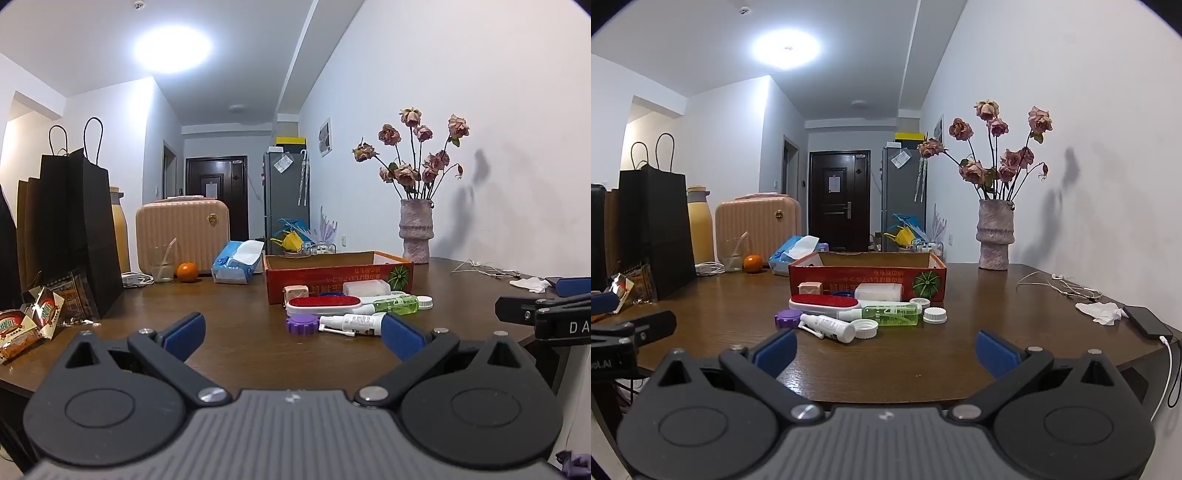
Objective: Organize rigid objects
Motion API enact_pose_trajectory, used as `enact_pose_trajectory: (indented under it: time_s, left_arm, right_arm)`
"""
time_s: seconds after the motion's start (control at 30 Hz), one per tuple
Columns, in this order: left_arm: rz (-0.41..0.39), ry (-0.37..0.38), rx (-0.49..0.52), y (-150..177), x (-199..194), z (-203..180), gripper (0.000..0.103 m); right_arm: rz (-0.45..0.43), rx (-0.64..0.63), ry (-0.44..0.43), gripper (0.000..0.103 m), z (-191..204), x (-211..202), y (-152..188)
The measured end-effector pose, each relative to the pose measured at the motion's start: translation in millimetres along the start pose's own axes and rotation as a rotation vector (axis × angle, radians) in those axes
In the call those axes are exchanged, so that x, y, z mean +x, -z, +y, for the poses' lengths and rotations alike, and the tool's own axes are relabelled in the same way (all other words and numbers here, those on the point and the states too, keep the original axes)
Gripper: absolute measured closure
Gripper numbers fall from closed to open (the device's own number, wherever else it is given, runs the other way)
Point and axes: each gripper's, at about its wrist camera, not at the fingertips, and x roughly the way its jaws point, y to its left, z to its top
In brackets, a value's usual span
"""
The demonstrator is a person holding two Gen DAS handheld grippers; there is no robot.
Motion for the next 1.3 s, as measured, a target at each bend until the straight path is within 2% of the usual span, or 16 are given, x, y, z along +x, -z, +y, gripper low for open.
enact_pose_trajectory:
  time_s: [1.3]
  left_arm:
    - [-0.014, 0.006, 0.011, -0.6, -7.6, 1.7, 0.0]
  right_arm:
    - [-0.008, 0.003, 0.012, 0.0, -2.5, -4.5, -4.7]
